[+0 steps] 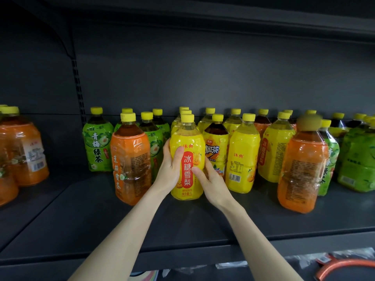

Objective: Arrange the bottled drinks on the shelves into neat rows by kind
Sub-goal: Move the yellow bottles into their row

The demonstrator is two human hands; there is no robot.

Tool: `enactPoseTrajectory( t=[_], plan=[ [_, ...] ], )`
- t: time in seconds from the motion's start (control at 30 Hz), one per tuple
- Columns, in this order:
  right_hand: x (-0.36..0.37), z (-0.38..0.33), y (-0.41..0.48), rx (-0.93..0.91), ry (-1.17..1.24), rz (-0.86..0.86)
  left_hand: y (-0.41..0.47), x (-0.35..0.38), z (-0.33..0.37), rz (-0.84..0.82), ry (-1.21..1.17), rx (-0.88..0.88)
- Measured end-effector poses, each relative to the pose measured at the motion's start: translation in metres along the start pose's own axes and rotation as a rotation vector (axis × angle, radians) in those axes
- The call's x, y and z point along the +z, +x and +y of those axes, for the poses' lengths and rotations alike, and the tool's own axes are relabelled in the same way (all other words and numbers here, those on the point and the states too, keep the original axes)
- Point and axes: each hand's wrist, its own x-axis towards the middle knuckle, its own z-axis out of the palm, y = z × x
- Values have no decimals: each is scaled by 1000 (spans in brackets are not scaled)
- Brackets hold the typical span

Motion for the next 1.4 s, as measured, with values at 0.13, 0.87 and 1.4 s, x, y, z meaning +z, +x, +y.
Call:
enactPoseTrajectory(
  t=[0.13, 0.87, 1.4],
  plan=[
    [-5, -8, -3, 22, -7, -39, -3, -4, 5, 3, 32, 7],
    [-62, -65, 98, -84, -735, 203, 39, 12, 16, 300, 418, 367],
    [-70, -72, 52, -250, -468, 512, 39, 13, 15, 296, 432, 400]
  ],
)
